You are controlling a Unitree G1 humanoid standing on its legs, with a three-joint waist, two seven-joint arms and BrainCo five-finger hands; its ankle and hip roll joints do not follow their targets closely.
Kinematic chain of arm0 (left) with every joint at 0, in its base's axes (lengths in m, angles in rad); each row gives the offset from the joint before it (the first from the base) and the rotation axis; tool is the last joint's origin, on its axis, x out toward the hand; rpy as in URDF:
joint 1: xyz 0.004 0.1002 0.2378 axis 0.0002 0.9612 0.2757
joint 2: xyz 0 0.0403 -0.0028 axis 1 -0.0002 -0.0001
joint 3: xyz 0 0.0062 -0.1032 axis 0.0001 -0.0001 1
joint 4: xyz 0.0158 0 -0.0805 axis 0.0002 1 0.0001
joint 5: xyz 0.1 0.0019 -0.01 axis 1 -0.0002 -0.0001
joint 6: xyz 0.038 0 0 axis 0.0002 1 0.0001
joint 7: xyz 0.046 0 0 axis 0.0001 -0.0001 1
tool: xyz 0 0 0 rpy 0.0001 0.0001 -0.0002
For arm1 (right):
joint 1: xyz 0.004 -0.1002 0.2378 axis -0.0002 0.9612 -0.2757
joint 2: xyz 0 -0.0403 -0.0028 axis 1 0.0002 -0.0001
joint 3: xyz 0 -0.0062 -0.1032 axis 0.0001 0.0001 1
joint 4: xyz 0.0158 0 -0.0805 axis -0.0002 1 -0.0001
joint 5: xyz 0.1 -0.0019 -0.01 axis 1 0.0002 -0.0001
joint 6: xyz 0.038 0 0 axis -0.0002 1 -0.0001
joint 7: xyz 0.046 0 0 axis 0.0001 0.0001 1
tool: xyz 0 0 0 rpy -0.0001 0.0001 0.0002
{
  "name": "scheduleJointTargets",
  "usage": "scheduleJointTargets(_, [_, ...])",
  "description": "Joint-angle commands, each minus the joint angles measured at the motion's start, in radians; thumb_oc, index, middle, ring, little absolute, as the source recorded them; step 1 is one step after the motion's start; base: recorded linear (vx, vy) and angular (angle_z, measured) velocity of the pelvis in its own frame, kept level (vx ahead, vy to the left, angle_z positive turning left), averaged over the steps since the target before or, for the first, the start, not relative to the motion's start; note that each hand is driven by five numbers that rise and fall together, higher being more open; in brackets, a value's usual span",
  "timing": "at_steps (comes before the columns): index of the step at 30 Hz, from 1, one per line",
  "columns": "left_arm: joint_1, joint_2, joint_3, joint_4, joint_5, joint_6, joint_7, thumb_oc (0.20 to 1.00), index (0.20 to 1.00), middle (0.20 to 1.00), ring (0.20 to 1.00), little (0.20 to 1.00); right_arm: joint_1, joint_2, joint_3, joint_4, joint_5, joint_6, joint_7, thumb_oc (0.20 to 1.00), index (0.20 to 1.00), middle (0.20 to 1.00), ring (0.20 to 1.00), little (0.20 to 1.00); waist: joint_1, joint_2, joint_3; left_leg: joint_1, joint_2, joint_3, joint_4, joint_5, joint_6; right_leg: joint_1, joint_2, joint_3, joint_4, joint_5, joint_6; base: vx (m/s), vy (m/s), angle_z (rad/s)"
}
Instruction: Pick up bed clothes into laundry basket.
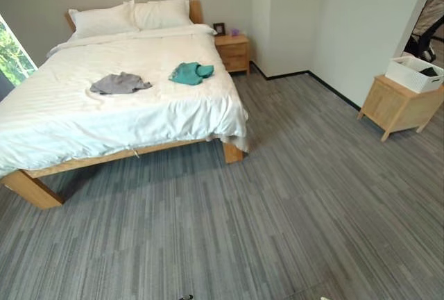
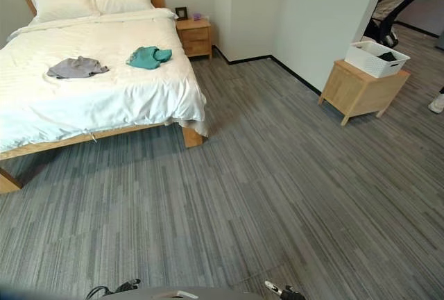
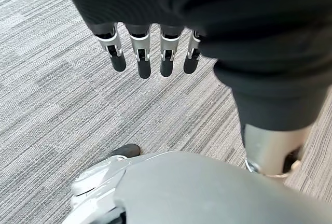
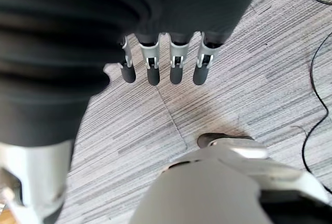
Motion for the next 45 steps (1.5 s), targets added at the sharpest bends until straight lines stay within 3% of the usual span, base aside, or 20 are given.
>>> scheduleJointTargets(1, [-0.029, -0.033, 0.024, 0.048, 0.007, -0.001, -0.027, 1.000, 1.000, 1.000, 1.000, 1.000, -0.046, -0.006, -0.005, 0.029, 0.019, -0.009, 0.017, 1.000, 1.000, 1.000, 1.000, 1.000, -0.018, -0.049, 0.023, 0.019, 0.018, -0.040, -0.081, 0.033, -0.026, 0.163, -0.105, 0.010, -0.229, 0.106, 0.126, 0.00, 0.000, 0.00])
scheduleJointTargets(11, [-0.032, -0.036, 0.032, 0.054, -0.017, 0.003, -0.028, 1.000, 1.000, 1.000, 1.000, 1.000, -0.047, -0.003, -0.010, 0.045, 0.022, -0.003, 0.022, 1.000, 1.000, 1.000, 1.000, 1.000, -0.018, -0.050, 0.016, 0.027, 0.018, -0.038, -0.085, 0.029, -0.024, 0.169, -0.105, 0.010, -0.230, 0.104, 0.128, 0.00, 0.000, 0.00])
scheduleJointTargets(19, [-0.052, -0.013, 0.074, 0.000, -0.113, -0.022, -0.002, 1.000, 1.000, 1.000, 1.000, 1.000, -0.054, -0.008, -0.024, 0.028, 0.053, -0.017, 0.011, 1.000, 1.000, 1.000, 1.000, 1.000, -0.007, -0.053, 0.006, 0.034, 0.015, -0.048, -0.091, 0.029, -0.024, 0.182, -0.109, 0.000, -0.237, 0.103, 0.130, 0.00, 0.000, 0.00])
scheduleJointTargets(23, [-0.063, 0.023, 0.080, -0.120, -0.178, -0.042, 0.012, 1.000, 1.000, 1.000, 1.000, 1.000, -0.056, -0.038, -0.004, -0.139, 0.044, -0.039, -0.004, 1.000, 1.000, 1.000, 1.000, 1.000, -0.006, -0.052, 0.006, 0.031, 0.014, -0.049, -0.089, 0.031, -0.026, 0.179, -0.111, 0.000, -0.237, 0.104, 0.132, 0.00, 0.000, 0.00])
scheduleJointTargets(26, [-0.023, 0.095, 0.096, -0.402, -0.236, -0.060, 0.015, 1.000, 1.000, 1.000, 1.000, 1.000, -0.022, -0.090, -0.026, -0.413, 0.068, -0.058, -0.010, 1.000, 1.000, 1.000, 1.000, 1.000, -0.008, -0.050, 0.010, 0.027, 0.015, -0.046, -0.088, 0.034, -0.027, 0.173, -0.111, 0.004, -0.235, 0.108, 0.135, 0.00, 0.000, 0.00])
scheduleJointTargets(29, [0.010, 0.129, 0.121, -0.524, -0.265, -0.061, 0.019, 1.000, 1.000, 1.000, 1.000, 1.000, 0.000, -0.109, -0.044, -0.521, 0.065, -0.065, -0.016, 1.000, 1.000, 1.000, 1.000, 1.000, -0.008, -0.049, 0.012, 0.027, 0.015, -0.045, -0.088, 0.036, -0.027, 0.174, -0.111, 0.003, -0.235, 0.109, 0.136, 0.00, 0.000, 0.00])
scheduleJointTargets(30, [0.042, 0.160, 0.159, -0.693, -0.308, -0.072, 0.015, 1.000, 1.000, 1.000, 1.000, 1.000, 0.030, -0.129, -0.073, -0.664, 0.063, -0.075, -0.014, 1.000, 1.000, 1.000, 1.000, 1.000, -0.009, -0.048, 0.013, 0.026, 0.014, -0.044, -0.091, 0.038, -0.027, 0.172, -0.112, 0.003, -0.236, 0.109, 0.139, 0.00, 0.000, 0.00])
scheduleJointTargets(32, [0.078, 0.183, 0.189, -0.823, -0.341, -0.074, 0.005, 1.000, 1.000, 1.000, 1.000, 1.000, 0.057, -0.143, -0.099, -0.773, 0.050, -0.081, -0.013, 1.000, 1.000, 1.000, 1.000, 1.000, -0.009, -0.049, 0.014, 0.027, 0.013, -0.044, -0.092, 0.038, -0.026, 0.173, -0.113, 0.002, -0.237, 0.110, 0.140, 0.00, 0.000, 0.00])
scheduleJointTargets(38, [0.108, 0.187, 0.236, -0.963, -0.383, -0.087, 0.005, 1.000, 1.000, 1.000, 1.000, 1.000, 0.095, -0.145, -0.120, -0.921, 0.024, -0.094, 0.000, 1.000, 1.000, 1.000, 1.000, 1.000, -0.010, -0.049, 0.018, 0.032, 0.012, -0.046, -0.094, 0.035, -0.024, 0.175, -0.116, 0.003, -0.237, 0.109, 0.141, 0.00, 0.000, 0.00])
scheduleJointTargets(45, [0.105, 0.124, 0.261, -0.941, -0.394, -0.087, 0.059, 1.000, 1.000, 1.000, 1.000, 1.000, 0.106, -0.106, -0.110, -0.906, 0.018, -0.108, -0.013, 1.000, 1.000, 1.000, 1.000, 1.000, -0.010, -0.051, 0.036, 0.032, 0.012, -0.045, -0.094, 0.032, -0.022, 0.177, -0.118, 0.005, -0.239, 0.106, 0.142, 0.00, 0.000, 0.00])
